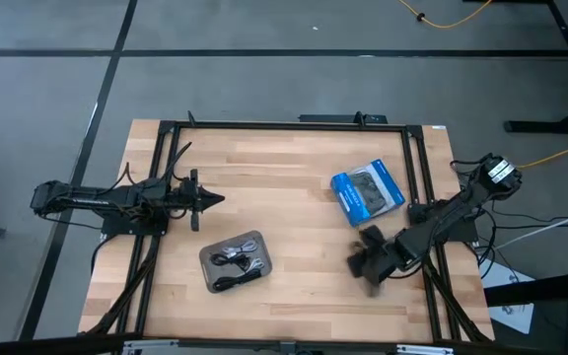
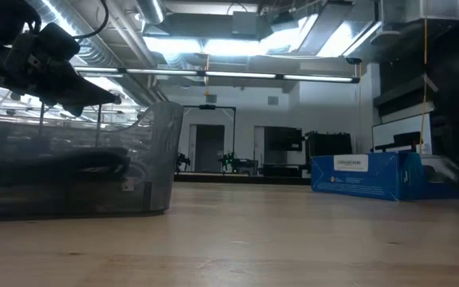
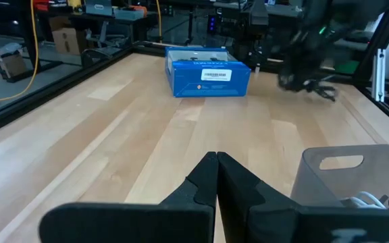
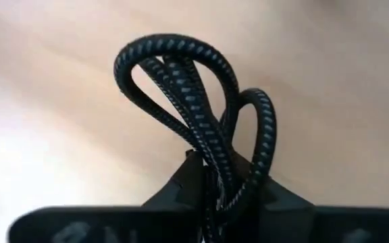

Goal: Pick and place USB-C Cables
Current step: Put the black charger cable into the black bin

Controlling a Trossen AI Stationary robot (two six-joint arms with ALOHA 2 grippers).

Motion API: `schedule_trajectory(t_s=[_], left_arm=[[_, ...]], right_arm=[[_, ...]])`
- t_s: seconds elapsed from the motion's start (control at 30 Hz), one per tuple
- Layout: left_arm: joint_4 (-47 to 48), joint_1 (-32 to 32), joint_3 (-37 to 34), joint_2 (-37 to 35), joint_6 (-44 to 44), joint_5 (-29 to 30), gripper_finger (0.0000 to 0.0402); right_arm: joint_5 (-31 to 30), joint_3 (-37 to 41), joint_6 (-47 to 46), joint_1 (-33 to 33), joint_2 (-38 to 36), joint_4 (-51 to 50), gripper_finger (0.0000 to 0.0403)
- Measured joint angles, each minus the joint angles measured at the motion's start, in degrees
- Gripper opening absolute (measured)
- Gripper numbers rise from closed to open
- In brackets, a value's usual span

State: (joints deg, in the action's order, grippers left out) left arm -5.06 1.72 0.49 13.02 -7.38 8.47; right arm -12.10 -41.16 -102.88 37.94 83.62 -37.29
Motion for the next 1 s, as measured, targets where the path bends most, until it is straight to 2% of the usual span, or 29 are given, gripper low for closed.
schedule_trajectory(t_s=[0.07, 0.13, 0.3, 0.4, 0.47, 0.53, 0.63, 0.73, 0.83, 1.0], left_arm=[[0.0, 0.0, 0.0, 0.0, 0.0, 0.0, 0.0000], [-0.1, 0.0, 0.0, 0.0, 0.0, 0.1, 0.0000], [-0.3, 0.0, 0.0, 0.0, 0.0, 0.9, 0.0000], [-0.3, 0.0, 0.0, 0.0, 0.0, 2.3, 0.0000], [-0.2, 0.0, 0.0, 0.0, 0.0, 3.0, 0.0000], [-0.6, 0.0, 0.0, 0.0, 0.0, 3.2, 0.0000], [-0.7, 0.0, 0.0, 0.0, 0.0, 3.1, 0.0000], [-0.6, 0.0, 0.0, 0.0, 0.0, 3.1, 0.0000], [-0.6, 0.0, 0.0, 0.0, 0.0, 3.1, 0.0000], [-0.3, 0.0, 0.0, 0.0, 0.1, 3.1, 0.0000]], right_arm=[[-9.2, -4.4, 7.5, -0.8, -0.6, 4.5, 0.0041], [-15.8, -7.6, 19.0, -1.8, -0.6, 10.1, 0.0041], [-24.8, -12.0, 56.2, -5.4, -0.5, 37.6, 0.0041], [-26.5, -12.0, 74.3, -8.5, 1.4, 52.1, 0.0041], [-24.0, -12.0, 81.3, -11.3, 3.3, 61.0, 0.0041], [-17.7, -12.2, 84.9, -14.8, 6.2, 68.1, 0.0041], [-7.0, -15.1, 84.9, -19.7, 12.4, 69.3, 0.0041], [1.3, -22.6, 83.9, -22.9, 18.7, 64.9, 0.0041], [8.2, -32.9, 86.2, -24.4, 25.1, 54.9, 0.0041], [12.9, -51.7, 91.4, -25.0, 33.2, 31.2, 0.0041]])
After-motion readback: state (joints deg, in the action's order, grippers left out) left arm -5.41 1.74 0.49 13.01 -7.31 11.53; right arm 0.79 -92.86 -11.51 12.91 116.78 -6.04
